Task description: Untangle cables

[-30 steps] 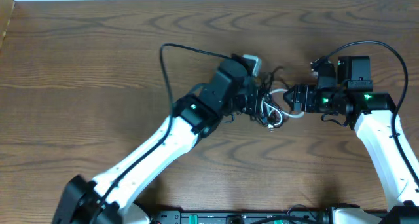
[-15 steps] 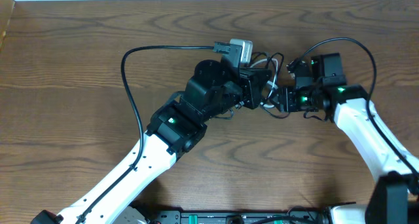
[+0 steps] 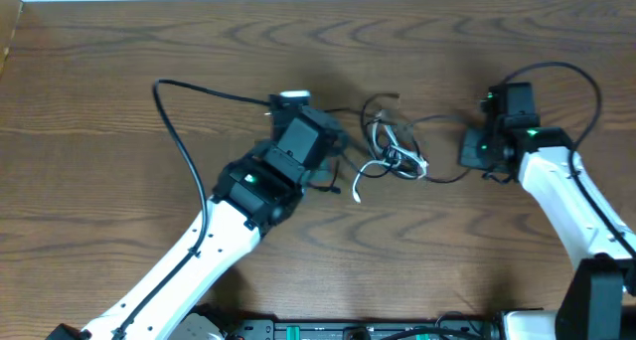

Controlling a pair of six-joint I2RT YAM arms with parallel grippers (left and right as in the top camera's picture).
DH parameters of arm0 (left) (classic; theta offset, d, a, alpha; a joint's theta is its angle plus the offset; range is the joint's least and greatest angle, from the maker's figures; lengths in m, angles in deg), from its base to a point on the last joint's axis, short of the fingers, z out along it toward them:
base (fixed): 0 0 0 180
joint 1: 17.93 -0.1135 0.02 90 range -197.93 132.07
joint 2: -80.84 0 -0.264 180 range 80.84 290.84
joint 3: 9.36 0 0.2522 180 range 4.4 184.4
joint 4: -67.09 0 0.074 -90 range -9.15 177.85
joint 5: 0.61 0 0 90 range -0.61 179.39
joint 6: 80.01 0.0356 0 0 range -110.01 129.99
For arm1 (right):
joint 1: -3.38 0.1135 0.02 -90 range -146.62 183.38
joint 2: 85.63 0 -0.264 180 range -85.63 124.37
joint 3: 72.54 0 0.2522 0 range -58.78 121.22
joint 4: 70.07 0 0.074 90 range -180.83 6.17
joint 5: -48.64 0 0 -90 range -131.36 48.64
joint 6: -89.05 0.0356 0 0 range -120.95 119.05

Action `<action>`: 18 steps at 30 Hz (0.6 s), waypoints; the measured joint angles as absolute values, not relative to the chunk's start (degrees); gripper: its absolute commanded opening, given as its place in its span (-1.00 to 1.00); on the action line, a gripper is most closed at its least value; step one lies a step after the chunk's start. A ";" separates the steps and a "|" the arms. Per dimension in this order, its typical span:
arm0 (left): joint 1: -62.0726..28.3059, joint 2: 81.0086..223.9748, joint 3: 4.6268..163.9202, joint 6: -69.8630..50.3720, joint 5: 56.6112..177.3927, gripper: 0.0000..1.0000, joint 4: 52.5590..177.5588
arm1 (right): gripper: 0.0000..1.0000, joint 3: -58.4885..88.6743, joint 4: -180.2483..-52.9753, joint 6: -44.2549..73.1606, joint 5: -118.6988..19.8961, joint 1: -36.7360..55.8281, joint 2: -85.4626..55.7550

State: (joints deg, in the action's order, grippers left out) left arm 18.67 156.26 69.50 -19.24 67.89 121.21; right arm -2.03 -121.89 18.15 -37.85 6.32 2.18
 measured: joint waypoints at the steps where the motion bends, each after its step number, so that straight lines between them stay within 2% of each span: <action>1: 17.20 156.26 69.50 -19.07 65.77 -0.85 122.54 | -0.98 -2.03 -122.33 19.00 -35.14 4.88 1.53; 5: 7.10 156.26 69.52 -18.50 59.91 -0.85 123.42 | -0.98 -2.01 -124.03 22.10 -27.12 -2.55 0.76; 11: -3.65 156.26 69.52 -18.50 59.19 -0.85 121.39 | -0.98 -1.99 -124.14 23.02 -25.89 -9.92 0.76; 18: -7.10 156.26 69.52 -16.95 66.51 -0.84 114.81 | -0.98 -1.99 -121.50 22.96 -27.21 -12.39 0.76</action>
State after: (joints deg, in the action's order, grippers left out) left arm -7.10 156.26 69.52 -16.95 66.51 114.81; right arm -1.99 -121.50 22.96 -27.21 -12.39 0.76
